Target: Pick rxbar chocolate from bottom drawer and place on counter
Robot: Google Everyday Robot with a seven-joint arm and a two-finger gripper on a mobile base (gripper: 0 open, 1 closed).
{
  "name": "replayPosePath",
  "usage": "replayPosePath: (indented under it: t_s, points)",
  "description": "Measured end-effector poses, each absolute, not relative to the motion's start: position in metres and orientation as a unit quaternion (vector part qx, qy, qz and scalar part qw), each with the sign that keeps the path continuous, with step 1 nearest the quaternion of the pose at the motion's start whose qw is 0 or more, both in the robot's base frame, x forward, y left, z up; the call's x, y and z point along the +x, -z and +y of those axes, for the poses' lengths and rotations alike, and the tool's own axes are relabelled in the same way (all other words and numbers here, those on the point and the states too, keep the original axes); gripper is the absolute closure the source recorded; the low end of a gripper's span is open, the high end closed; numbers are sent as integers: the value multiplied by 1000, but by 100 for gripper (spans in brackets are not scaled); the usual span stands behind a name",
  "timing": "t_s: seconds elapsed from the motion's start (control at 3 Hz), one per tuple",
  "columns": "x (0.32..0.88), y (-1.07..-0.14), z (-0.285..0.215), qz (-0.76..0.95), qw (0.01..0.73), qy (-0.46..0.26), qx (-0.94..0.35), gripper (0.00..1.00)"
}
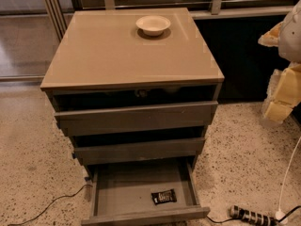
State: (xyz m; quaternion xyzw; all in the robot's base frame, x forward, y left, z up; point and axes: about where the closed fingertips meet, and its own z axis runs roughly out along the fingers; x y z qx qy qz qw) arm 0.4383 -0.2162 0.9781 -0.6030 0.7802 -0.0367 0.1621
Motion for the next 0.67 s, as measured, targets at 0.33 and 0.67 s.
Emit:
replayPosePath:
  t_s: [0.33, 0.67]
  points:
    - [437, -975, -216, 781, 162, 35, -603, 0]
    - [432, -966, -215, 781, 163, 30, -602, 0]
